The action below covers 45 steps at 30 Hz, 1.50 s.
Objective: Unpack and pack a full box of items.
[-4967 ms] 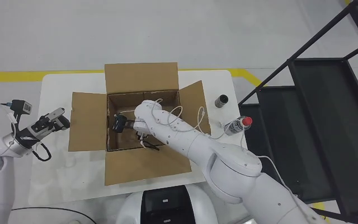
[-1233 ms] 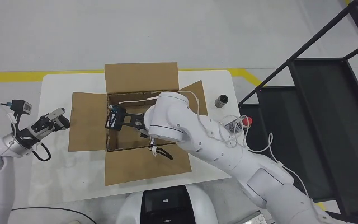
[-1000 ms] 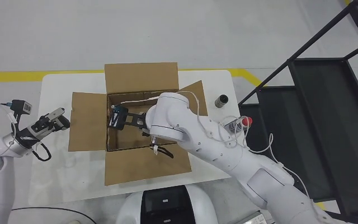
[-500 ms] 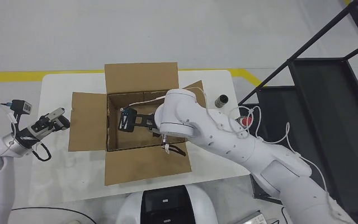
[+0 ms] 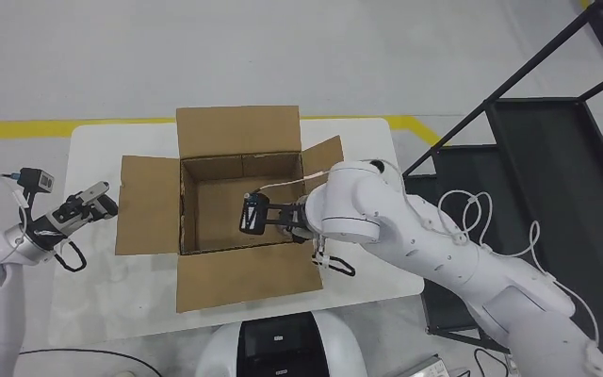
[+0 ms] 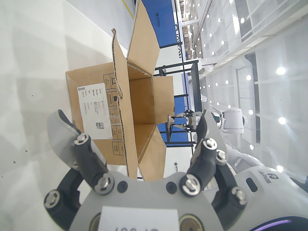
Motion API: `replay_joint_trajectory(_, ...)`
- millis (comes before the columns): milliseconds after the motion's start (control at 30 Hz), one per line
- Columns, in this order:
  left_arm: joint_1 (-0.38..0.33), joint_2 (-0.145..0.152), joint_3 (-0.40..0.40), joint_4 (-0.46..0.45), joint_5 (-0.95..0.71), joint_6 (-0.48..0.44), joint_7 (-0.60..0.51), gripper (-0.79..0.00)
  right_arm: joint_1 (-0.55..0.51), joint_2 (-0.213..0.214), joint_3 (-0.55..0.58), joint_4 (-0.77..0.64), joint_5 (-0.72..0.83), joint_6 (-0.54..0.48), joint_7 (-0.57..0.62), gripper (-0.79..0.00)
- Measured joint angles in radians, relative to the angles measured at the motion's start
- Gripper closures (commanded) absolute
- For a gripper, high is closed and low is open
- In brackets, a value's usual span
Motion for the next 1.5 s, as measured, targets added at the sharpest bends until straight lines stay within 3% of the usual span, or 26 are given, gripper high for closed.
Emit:
replay_joint_trajectory(233, 0.000, 0.000, 0.000, 0.000, 0.000, 0.000, 0.000, -0.785, -0.056, 0.088, 0.026, -0.075, 0.028, 0.032, 0.000, 0.000)
replay_joint_trajectory(633, 0.000, 0.000, 0.000, 0.000, 0.000, 0.000, 0.000, -0.785, -0.185, 0.284, 0.107, -0.185, 0.031, 0.114, 0.000, 0.000)
replay_joint_trajectory(967, 0.000, 0.000, 0.000, 0.000, 0.000, 0.000, 0.000, -0.785, -0.248, 0.407, 0.123, -0.256, 0.076, 0.184, 0.000, 0.000)
replay_joint_trajectory(1167, 0.000, 0.000, 0.000, 0.000, 0.000, 0.000, 0.000, -0.785, -0.297, 0.461, 0.109, -0.251, 0.077, 0.219, 0.000, 0.000)
replay_joint_trajectory(1333, 0.000, 0.000, 0.000, 0.000, 0.000, 0.000, 0.000, -0.785, -0.355, 0.482, 0.121, -0.241, 0.046, 0.254, -0.008, 0.000)
replay_joint_trajectory(1500, 0.000, 0.000, 0.000, 0.000, 0.000, 0.000, 0.000, -0.785, -0.449, 0.496, 0.133, -0.195, -0.038, 0.290, -0.118, 0.000)
